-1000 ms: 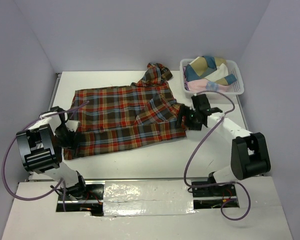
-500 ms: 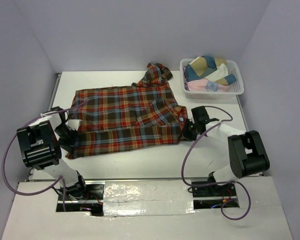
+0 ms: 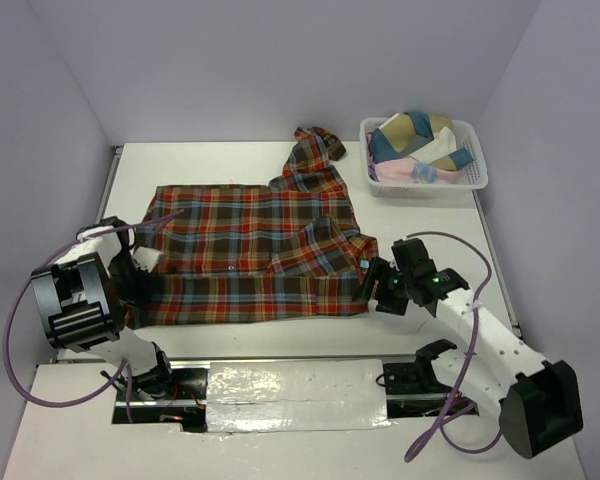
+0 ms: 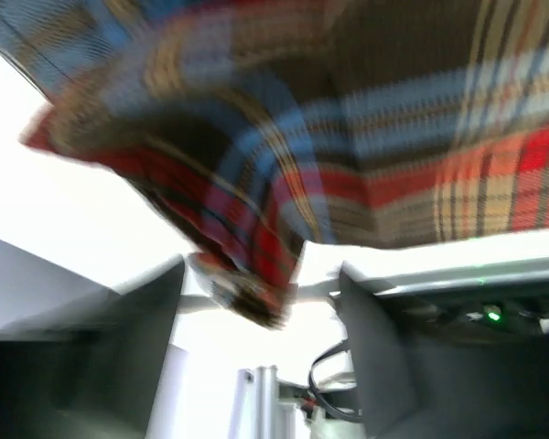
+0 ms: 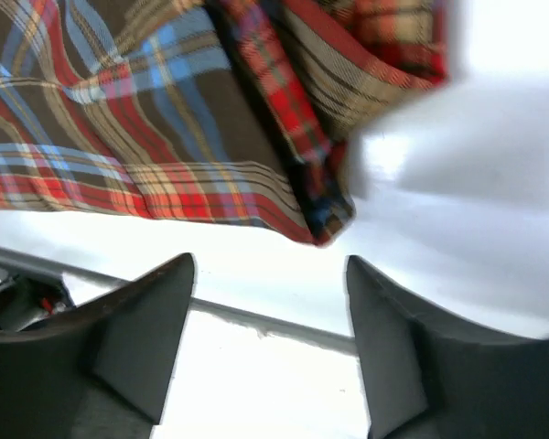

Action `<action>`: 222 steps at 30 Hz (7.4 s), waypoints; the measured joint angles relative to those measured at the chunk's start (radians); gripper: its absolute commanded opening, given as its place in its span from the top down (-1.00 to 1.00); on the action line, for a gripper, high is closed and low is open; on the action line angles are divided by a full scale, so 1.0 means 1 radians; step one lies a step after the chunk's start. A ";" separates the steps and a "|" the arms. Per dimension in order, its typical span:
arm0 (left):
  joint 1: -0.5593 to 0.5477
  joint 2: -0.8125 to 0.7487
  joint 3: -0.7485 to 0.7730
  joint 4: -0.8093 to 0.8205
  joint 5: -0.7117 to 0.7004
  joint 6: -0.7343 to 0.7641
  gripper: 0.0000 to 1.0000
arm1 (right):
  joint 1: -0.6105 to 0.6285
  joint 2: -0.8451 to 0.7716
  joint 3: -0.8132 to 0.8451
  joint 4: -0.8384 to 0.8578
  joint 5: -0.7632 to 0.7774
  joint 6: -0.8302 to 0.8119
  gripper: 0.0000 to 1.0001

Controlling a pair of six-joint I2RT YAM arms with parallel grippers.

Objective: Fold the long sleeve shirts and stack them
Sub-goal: Fold the shirt

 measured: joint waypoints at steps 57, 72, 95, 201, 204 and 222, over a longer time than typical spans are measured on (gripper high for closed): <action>-0.106 0.068 0.414 -0.101 0.163 -0.137 -0.83 | -0.061 0.980 0.754 0.257 -0.153 -0.672 1.00; -0.141 0.068 0.465 -0.101 0.208 -0.117 -0.83 | 0.200 0.674 0.661 0.490 0.001 -0.813 1.00; -0.148 0.067 0.477 -0.087 0.241 -0.079 -0.82 | 0.729 0.539 0.432 0.439 0.262 -0.861 -0.70; -0.167 0.060 0.399 -0.031 0.234 -0.077 -0.82 | 0.191 0.459 0.445 0.317 0.335 -0.454 1.00; -0.167 0.060 0.404 -0.034 0.239 -0.078 -0.82 | 0.187 0.456 0.506 0.420 0.327 -0.622 1.00; -0.167 0.088 0.573 -0.038 0.380 -0.078 -0.80 | 0.120 0.785 1.041 0.550 0.074 -1.187 1.00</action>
